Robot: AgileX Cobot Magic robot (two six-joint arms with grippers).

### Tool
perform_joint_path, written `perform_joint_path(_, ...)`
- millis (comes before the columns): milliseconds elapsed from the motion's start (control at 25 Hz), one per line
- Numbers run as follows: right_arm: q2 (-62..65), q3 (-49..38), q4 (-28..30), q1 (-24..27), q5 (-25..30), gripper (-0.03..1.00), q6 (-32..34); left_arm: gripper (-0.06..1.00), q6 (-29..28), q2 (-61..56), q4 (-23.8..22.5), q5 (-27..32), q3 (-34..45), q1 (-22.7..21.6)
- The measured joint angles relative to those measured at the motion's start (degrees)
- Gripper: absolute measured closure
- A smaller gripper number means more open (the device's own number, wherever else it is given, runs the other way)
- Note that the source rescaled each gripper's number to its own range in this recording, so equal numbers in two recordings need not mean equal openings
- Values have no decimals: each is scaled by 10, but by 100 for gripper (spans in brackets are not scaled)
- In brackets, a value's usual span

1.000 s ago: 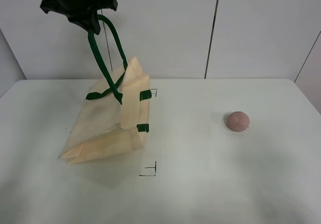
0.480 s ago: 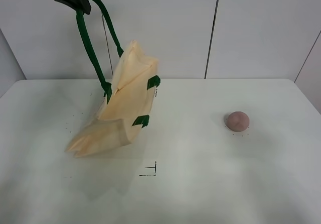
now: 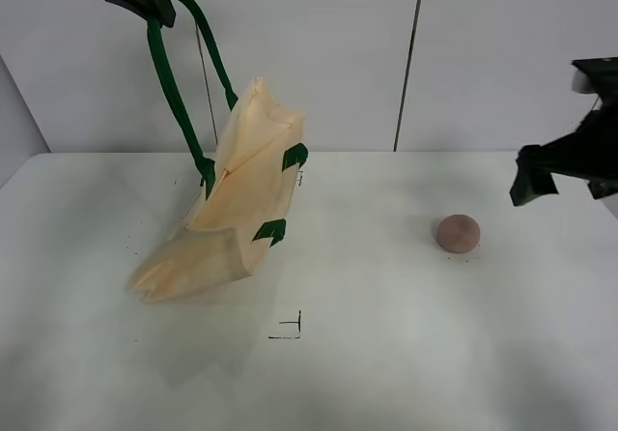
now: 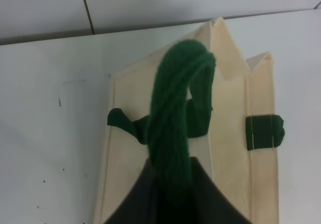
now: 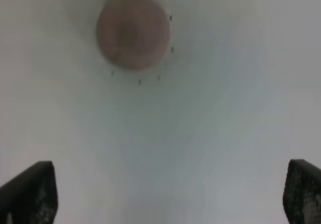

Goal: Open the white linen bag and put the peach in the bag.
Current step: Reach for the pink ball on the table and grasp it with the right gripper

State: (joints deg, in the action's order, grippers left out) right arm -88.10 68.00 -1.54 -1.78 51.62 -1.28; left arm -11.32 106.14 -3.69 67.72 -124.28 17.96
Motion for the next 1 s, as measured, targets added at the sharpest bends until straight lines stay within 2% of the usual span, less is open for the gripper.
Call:
perform_joint_path(160,-123,102,1,-19,21,-3,-10,94,0,0,0,0,0,0)
perform_joint_path(280,-175,136,0,-44,14,-3,-14,94,0,0,0,0,0,0)
perform_joint_path(800,-327,144,15,-52,-87,-3,20,94,0,0,0,0,0,0)
perform_joint_path(1000,-367,144,15,-52,-95,-3,21,94,0,0,0,0,0,0)
